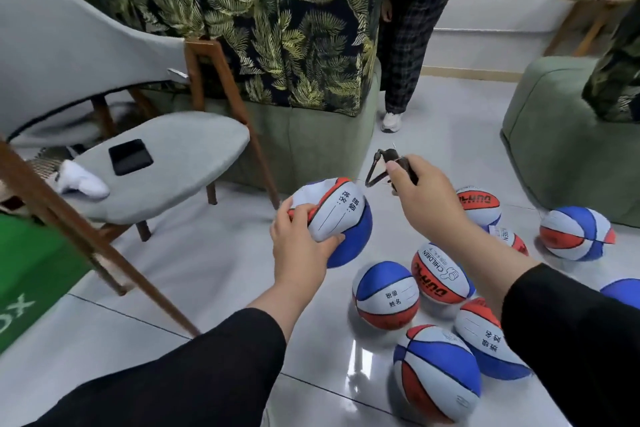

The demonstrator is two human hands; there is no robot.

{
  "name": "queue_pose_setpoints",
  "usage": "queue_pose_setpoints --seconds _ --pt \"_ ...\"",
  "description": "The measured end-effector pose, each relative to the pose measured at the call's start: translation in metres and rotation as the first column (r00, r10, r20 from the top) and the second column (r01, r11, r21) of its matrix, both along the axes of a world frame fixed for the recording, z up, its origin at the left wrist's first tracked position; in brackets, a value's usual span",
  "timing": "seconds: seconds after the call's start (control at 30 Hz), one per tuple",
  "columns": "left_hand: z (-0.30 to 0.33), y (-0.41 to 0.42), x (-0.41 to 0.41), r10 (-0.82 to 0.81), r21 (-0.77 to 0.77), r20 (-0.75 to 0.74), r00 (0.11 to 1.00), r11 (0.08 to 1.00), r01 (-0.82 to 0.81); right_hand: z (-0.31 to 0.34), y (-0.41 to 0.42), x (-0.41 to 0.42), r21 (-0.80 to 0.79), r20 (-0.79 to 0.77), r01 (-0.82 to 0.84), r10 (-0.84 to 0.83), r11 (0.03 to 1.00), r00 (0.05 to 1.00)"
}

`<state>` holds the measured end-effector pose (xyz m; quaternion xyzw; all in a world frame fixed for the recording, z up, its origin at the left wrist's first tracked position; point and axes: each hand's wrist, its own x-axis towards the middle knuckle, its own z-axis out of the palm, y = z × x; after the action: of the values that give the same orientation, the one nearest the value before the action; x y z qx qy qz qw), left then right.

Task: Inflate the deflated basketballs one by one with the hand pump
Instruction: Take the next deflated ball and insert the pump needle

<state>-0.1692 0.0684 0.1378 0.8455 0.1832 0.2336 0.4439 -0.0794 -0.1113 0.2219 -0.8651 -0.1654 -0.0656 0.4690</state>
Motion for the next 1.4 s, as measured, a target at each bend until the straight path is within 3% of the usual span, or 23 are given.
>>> queue_pose_setpoints --seconds 0.23,0.4,0.5,0.57,0.67,0.8,0.9,0.97,1.13,1.2,1.27,1.4 --pt "0.002 0.026 0.005 0.216 -0.047 0.085 0.973 0.976 -0.213 -0.034 0.029 0.016 -0.040 -0.162 0.029 -0.035 0.999 0.986" --pt "-0.006 0.029 0.006 0.087 -0.098 0.108 0.990 0.992 -0.076 -0.052 0.057 0.036 0.135 -0.304 0.074 -0.030 0.988 0.952" --pt "-0.012 0.023 0.006 0.021 -0.069 0.105 0.994 0.997 -0.014 -0.055 0.066 0.046 0.131 -0.309 0.066 -0.022 0.989 0.951" --pt "-0.013 0.019 0.008 0.021 -0.137 0.122 0.992 0.991 -0.004 -0.057 0.066 0.050 0.150 -0.339 0.053 0.001 0.987 0.941" --pt "-0.003 0.019 0.018 0.166 -0.356 0.160 0.973 0.929 -0.100 -0.062 0.065 0.053 0.120 -0.336 0.022 0.019 0.993 0.942" --pt "0.022 0.026 0.043 0.371 -0.570 0.033 0.928 0.770 -0.287 -0.070 0.060 0.052 0.073 -0.333 0.007 0.017 0.997 0.943" --pt "0.032 0.030 0.052 0.279 -0.622 -0.161 0.947 0.716 -0.317 -0.069 0.053 0.052 0.040 -0.321 0.020 -0.006 0.999 0.947" --pt "0.042 0.026 0.055 0.162 -0.622 -0.158 0.974 0.750 -0.225 -0.063 0.048 0.053 0.051 -0.330 0.045 -0.026 0.998 0.943" --pt "0.089 0.021 0.068 -0.160 -0.428 -0.091 0.983 0.897 0.107 -0.029 0.026 0.064 0.173 -0.399 0.124 -0.046 0.977 0.916" --pt "0.103 0.024 0.069 -0.356 -0.354 -0.116 0.927 0.887 0.296 -0.016 0.008 0.074 0.221 -0.470 0.162 -0.040 0.962 0.881" --pt "0.108 0.024 0.071 -0.501 -0.171 -0.220 0.837 0.865 0.472 -0.005 -0.012 0.081 0.234 -0.529 0.190 -0.039 0.953 0.848" --pt "0.106 0.011 0.084 -0.568 0.128 -0.363 0.739 0.755 0.643 -0.005 -0.044 0.086 0.234 -0.587 0.234 -0.055 0.944 0.808"
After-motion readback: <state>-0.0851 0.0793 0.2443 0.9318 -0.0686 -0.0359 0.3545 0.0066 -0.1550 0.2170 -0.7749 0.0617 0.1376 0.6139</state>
